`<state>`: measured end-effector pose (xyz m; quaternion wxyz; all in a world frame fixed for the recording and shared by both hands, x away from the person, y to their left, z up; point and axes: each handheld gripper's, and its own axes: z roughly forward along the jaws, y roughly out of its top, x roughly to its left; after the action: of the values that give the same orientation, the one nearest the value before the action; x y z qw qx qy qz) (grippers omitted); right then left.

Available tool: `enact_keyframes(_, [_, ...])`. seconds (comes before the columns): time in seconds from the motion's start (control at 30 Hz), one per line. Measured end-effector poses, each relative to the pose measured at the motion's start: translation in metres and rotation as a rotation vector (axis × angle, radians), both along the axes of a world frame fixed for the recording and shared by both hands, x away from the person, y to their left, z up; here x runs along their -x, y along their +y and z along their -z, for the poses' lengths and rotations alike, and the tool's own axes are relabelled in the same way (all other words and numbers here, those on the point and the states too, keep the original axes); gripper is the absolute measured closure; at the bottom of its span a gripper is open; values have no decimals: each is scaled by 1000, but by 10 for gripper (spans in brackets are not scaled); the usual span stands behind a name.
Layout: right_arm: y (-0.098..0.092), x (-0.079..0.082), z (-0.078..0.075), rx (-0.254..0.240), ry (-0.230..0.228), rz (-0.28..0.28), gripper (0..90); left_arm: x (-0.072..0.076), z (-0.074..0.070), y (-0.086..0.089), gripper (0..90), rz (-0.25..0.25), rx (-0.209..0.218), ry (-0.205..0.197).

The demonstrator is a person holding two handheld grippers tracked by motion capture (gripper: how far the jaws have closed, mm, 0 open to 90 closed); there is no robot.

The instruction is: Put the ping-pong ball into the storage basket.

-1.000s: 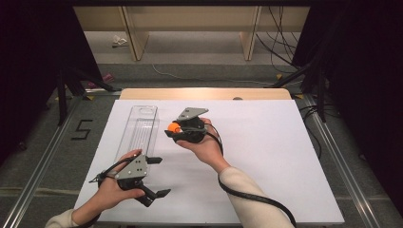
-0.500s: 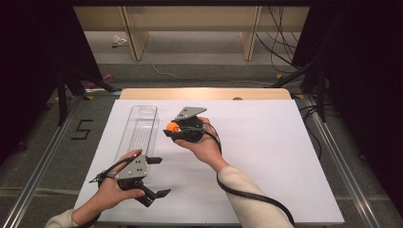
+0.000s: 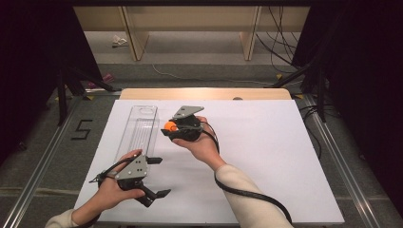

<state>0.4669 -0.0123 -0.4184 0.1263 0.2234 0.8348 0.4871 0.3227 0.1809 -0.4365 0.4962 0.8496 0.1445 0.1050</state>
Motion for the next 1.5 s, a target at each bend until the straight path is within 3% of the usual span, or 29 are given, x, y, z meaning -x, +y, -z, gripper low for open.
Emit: enact_keyframes(1.5, [18,-8,-9,2,-5,-22,517,0,0,0,0,3,-3,-4])
